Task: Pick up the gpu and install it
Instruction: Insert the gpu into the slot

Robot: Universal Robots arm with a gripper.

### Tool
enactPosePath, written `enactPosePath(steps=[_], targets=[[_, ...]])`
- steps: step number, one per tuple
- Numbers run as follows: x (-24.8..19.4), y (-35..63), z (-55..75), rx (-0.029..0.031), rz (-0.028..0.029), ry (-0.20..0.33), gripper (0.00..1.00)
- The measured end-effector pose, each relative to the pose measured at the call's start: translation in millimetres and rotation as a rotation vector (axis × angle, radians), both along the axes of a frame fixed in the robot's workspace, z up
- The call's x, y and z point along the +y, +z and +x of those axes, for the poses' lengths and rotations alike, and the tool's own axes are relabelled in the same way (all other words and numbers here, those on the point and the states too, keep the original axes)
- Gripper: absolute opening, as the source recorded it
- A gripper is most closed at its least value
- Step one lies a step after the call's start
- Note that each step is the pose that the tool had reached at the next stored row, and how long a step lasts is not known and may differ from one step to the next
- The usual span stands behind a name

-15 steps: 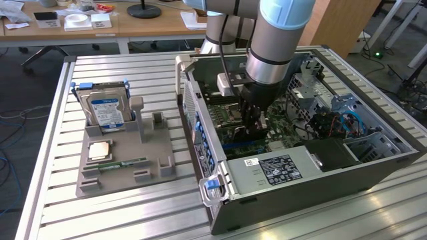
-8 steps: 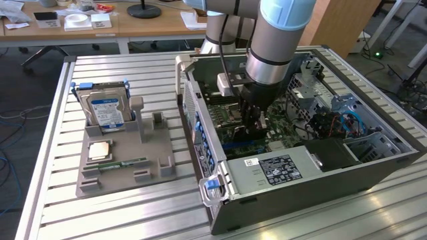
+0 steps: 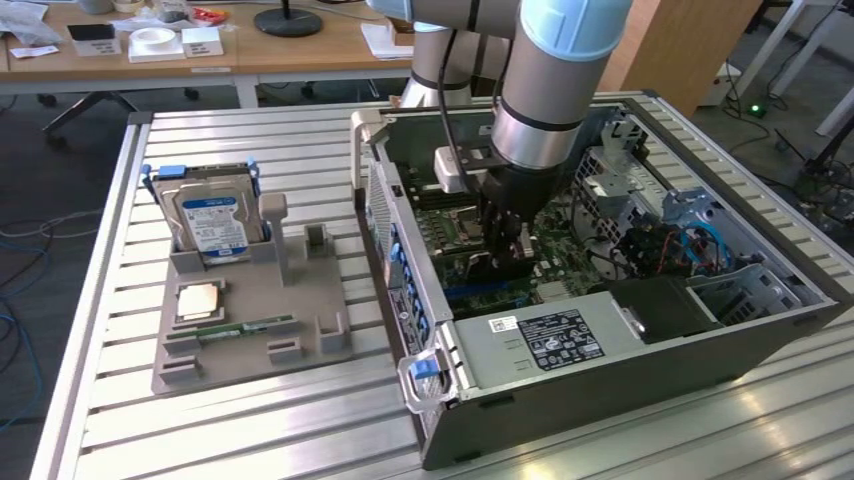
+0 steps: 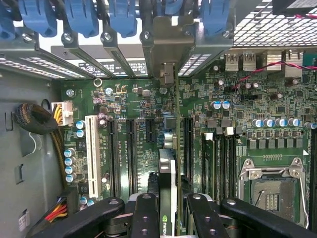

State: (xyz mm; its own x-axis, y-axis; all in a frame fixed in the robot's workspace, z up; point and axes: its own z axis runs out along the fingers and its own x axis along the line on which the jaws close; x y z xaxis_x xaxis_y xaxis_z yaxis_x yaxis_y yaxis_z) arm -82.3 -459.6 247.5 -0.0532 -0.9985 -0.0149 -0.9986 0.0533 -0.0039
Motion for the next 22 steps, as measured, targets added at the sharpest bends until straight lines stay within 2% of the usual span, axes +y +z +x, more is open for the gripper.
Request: enactPosePath(steps=[3,22], targets=[[-0.1,0.0,-0.1,0.0000,-0.0014,0.000,0.27],[0.0,-2.1,-1.5,-0.0001,-0.0012,0.000,0.27]])
